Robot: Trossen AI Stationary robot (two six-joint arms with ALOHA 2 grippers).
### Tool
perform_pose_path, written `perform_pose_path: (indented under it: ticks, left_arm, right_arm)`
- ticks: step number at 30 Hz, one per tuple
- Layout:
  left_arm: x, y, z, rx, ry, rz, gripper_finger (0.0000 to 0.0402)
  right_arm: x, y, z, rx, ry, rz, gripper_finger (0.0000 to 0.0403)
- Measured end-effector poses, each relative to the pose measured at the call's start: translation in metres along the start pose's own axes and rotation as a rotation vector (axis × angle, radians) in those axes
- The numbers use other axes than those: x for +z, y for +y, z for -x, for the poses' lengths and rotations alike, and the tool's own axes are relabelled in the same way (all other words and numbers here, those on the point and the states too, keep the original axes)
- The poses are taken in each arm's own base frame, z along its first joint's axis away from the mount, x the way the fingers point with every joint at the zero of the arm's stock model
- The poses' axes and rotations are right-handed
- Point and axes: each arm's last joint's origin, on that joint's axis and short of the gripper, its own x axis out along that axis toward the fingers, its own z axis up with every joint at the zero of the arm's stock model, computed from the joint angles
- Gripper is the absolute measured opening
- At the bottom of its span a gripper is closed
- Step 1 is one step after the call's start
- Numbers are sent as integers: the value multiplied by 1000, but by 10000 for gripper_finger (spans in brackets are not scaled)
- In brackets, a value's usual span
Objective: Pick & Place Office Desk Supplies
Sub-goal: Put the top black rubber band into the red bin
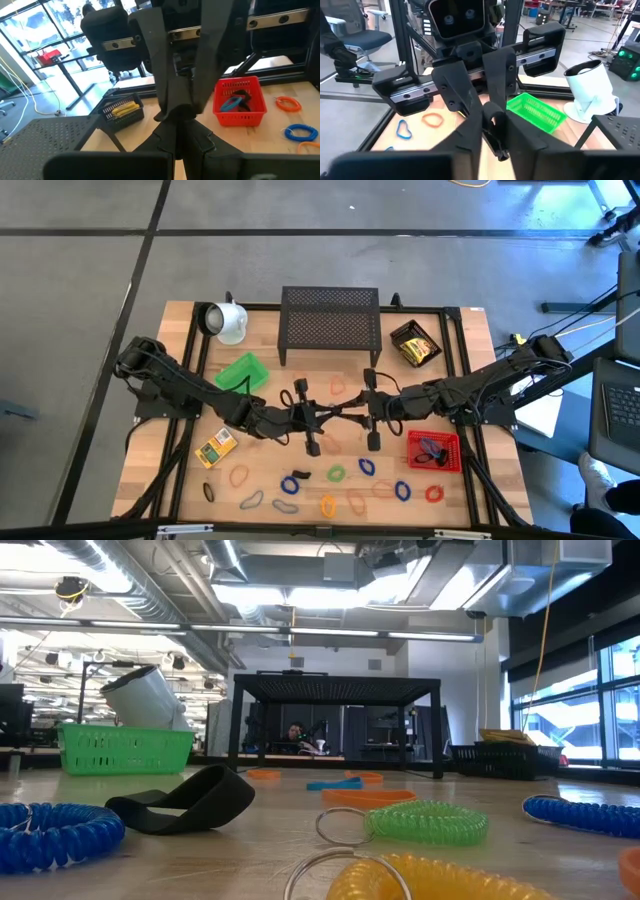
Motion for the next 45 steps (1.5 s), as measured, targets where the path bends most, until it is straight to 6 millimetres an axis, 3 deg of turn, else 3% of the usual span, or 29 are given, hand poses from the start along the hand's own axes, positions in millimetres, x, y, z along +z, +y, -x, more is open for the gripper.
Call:
perform_pose_path:
  ticks: [5,10,17,24,28,32,36,45]
  left_arm:
    - [0,-1,0,-30,-3,5,8]
    - [0,-1,0,-31,-2,38,19]
    - [-1,-2,0,-50,1,35,88]
    - [-8,-2,1,-26,65,74,150]
    - [-14,-2,1,-19,115,97,161]
    - [-18,-2,1,-16,151,131,160]
    - [-21,-2,2,-11,179,157,157]
    - [-24,-1,3,-6,209,174,161]
  right_arm:
    - [0,0,0,1,3,20,12]
    - [-1,0,0,0,12,18,13]
    - [1,-7,18,-4,94,-14,5]
    - [-16,-17,59,71,443,-298,6]
    - [-34,-12,77,134,749,-496,6]
    - [-54,-1,91,77,1036,-569,6]
    - [-69,11,99,-21,1227,-590,6]
    - [-98,42,87,-93,1434,-580,6]
